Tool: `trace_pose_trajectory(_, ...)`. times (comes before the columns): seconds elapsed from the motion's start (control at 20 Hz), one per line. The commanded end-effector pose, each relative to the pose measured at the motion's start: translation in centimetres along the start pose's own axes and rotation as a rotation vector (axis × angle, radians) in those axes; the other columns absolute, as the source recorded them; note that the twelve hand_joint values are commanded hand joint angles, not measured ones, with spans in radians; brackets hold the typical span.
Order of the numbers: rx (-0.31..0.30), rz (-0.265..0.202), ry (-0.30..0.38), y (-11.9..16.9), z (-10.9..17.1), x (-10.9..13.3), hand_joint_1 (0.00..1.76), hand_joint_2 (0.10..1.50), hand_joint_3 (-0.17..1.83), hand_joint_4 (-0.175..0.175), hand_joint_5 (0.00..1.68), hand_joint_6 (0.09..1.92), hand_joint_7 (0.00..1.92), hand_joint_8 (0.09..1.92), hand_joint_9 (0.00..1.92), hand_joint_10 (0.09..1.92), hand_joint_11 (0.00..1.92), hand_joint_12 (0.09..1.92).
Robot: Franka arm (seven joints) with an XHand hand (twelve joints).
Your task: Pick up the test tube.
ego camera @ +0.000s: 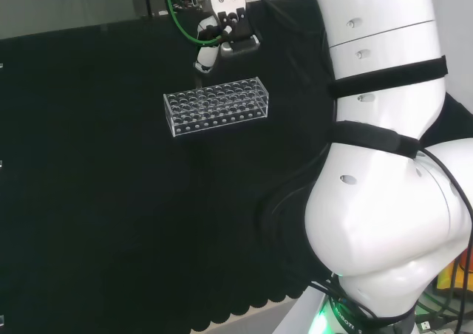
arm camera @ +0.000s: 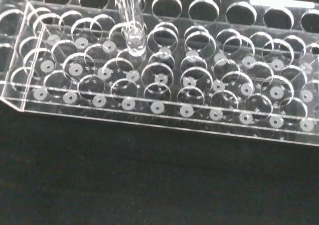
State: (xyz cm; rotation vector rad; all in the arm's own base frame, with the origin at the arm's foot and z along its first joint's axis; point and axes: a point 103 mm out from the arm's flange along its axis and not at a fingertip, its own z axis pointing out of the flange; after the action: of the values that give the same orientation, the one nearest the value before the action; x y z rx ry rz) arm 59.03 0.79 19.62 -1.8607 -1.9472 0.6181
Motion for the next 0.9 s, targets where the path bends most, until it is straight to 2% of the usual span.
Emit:
trace_pose_trajectory(0.05, -0.021, -0.019, 0.017, -0.5, 1.0, 0.8, 0.85, 0.70, 0.64, -0.099, 0.46, 0.09, 0.51, 0.95, 0.29, 0.92, 0.03, 1.58)
trace_pose_trajectory(0.4, -0.034, -0.035, 0.005, 0.1, 1.2, 2.6, 0.90, 0.67, 0.69, -0.115, 0.52, 0.09, 0.61, 0.94, 0.40, 0.89, 0.10, 1.56)
trace_pose_trajectory(0.7, -0.059, -0.042, -0.012, 0.3, 0.8, 3.0, 0.94, 0.65, 0.71, -0.120, 0.54, 0.09, 0.65, 0.94, 0.44, 0.87, 0.14, 1.54)
trace_pose_trajectory(0.9, -0.090, -0.050, -0.038, 0.6, 0.4, 3.8, 1.00, 0.64, 0.73, -0.151, 0.65, 0.19, 0.82, 0.93, 0.60, 0.81, 0.28, 1.48)
